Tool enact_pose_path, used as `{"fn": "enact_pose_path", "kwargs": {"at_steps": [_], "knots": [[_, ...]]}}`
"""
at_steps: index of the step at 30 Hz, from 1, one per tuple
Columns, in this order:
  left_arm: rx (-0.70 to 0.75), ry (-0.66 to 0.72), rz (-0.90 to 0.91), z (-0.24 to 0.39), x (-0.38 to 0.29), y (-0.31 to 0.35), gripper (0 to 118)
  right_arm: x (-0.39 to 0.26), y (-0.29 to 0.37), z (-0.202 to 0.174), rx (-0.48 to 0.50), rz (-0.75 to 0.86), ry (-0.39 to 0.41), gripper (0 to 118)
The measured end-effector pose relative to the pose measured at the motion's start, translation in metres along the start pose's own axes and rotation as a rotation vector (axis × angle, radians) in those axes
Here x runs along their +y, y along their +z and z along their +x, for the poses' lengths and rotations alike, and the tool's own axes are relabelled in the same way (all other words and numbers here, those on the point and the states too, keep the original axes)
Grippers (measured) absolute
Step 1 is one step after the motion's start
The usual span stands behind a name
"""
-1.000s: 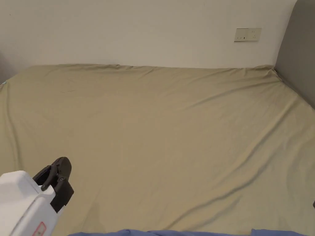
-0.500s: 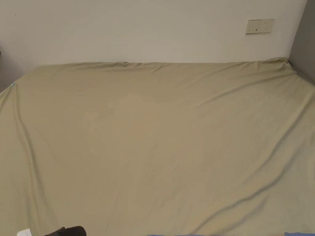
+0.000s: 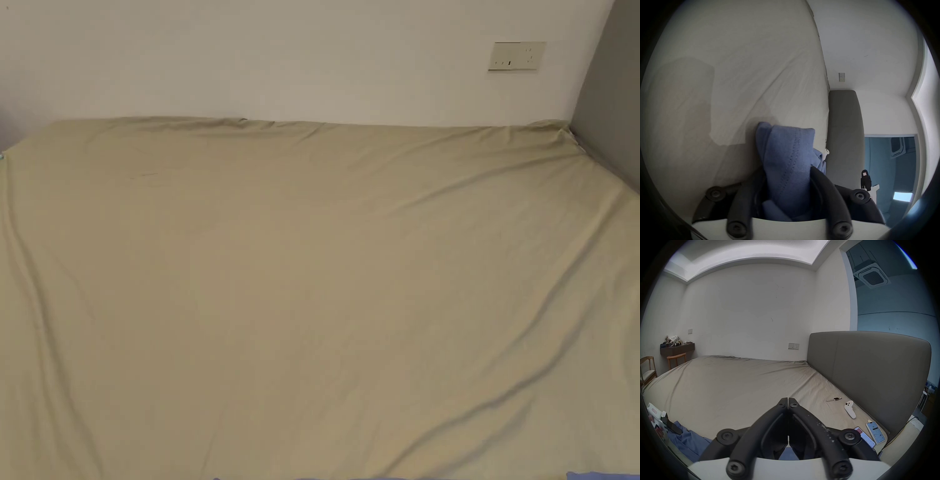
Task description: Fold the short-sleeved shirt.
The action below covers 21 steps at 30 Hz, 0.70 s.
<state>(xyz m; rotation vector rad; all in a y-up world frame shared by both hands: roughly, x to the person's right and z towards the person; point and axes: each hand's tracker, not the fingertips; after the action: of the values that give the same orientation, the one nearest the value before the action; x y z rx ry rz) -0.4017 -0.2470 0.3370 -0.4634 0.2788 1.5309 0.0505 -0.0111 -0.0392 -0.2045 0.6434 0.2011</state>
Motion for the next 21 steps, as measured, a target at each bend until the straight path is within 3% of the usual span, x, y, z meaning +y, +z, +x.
{"fn": "enact_pose_path", "kwargs": {"at_steps": [3, 5, 6, 7, 12, 14, 18, 21], "knots": [[0.134, -0.054, 0.106, 0.011, 0.011, 0.026, 19, 0.003, 0.003, 0.002, -0.008, 0.005, 0.003, 2], [0.087, -0.014, 0.165, 0.005, 0.023, 0.054, 15, 0.005, 0.003, 0.003, -0.016, 0.010, -0.003, 2], [0.080, 0.001, 0.189, 0.049, -0.037, 0.052, 15, 0.006, 0.003, 0.004, -0.017, 0.014, -0.005, 2], [0.109, -0.004, 0.224, 0.049, -0.036, 0.065, 15, 0.007, 0.004, 0.004, -0.018, 0.017, -0.008, 2], [0.372, 0.011, 0.348, 0.045, -0.027, 0.127, 15, 0.005, 0.005, 0.005, -0.007, 0.028, -0.026, 2], [0.428, -0.063, 0.320, 0.048, -0.026, 0.129, 15, 0.003, 0.004, 0.004, 0.000, 0.024, -0.031, 2], [0.612, -0.288, 0.284, 0.119, -0.062, 0.090, 15, -0.003, 0.002, 0.003, 0.030, 0.014, -0.054, 2], [0.586, -0.380, 0.255, 0.162, -0.083, 0.051, 15, -0.005, 0.003, 0.004, 0.046, 0.012, -0.063, 2]]}}
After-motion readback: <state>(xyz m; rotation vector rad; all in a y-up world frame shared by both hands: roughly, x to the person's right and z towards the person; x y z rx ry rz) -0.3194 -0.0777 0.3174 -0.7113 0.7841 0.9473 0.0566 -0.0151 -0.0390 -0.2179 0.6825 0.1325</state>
